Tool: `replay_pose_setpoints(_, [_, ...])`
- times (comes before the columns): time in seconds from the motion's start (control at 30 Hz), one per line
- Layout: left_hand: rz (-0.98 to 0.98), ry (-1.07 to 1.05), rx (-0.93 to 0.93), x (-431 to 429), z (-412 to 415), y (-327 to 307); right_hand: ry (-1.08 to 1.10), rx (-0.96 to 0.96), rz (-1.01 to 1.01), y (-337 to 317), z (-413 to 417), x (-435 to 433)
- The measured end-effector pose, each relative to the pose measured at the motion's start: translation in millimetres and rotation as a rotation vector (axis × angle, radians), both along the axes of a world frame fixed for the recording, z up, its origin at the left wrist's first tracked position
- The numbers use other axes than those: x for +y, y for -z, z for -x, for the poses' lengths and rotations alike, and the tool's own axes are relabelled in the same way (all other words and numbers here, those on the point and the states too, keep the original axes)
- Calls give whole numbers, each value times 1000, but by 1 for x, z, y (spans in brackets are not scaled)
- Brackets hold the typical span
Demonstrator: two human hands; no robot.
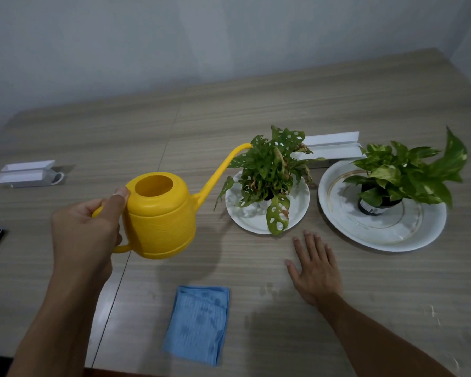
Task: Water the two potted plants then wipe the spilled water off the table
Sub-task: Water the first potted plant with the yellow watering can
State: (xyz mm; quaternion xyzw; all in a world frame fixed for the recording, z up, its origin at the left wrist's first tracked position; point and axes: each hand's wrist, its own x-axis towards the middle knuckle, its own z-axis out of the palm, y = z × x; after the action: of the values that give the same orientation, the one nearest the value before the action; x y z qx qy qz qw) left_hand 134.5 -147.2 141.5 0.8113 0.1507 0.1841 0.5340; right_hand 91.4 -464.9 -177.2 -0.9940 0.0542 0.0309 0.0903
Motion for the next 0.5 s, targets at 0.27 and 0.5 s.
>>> replay_pose_setpoints(0.27, [-29, -16, -11, -4, -1, -7, 8, 15, -5, -3, 0, 1])
replay_pose_setpoints(0.5, [-4, -26, 46, 11, 1, -2, 6, 22, -12, -4, 0, 1])
